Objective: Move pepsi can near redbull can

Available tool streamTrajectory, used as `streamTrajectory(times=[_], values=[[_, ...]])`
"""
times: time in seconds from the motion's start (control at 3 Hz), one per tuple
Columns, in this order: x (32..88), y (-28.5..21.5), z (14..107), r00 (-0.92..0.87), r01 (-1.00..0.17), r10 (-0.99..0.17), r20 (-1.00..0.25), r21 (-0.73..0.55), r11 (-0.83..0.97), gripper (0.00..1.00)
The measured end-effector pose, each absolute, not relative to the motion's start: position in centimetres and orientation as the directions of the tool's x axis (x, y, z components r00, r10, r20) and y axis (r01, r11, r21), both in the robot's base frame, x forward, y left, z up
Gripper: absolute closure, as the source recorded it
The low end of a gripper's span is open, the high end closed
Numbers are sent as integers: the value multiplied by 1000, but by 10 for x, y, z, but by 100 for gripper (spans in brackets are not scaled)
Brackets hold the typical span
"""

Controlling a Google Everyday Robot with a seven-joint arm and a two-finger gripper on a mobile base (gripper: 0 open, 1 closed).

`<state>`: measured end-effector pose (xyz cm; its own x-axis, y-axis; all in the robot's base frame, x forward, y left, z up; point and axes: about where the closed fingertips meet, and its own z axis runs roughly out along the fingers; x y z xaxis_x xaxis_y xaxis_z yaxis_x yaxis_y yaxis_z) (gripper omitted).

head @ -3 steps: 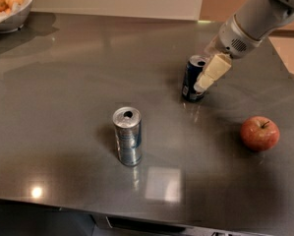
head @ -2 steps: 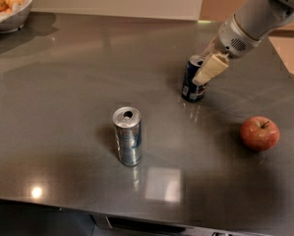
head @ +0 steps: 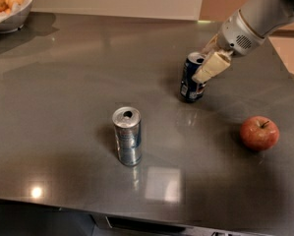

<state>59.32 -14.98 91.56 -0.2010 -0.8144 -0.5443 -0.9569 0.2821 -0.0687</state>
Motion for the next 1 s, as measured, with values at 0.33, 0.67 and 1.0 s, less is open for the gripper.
streamTrajectory(times=[0.33,0.67,1.0], values=[[558,-138,928,-156,-977,-804,-575,-31,212,100],[522,-120,937,-93,-991,-799,-595,-21,131,100],[487,-98,941,-26,-998,-792,-610,-25,52,100]])
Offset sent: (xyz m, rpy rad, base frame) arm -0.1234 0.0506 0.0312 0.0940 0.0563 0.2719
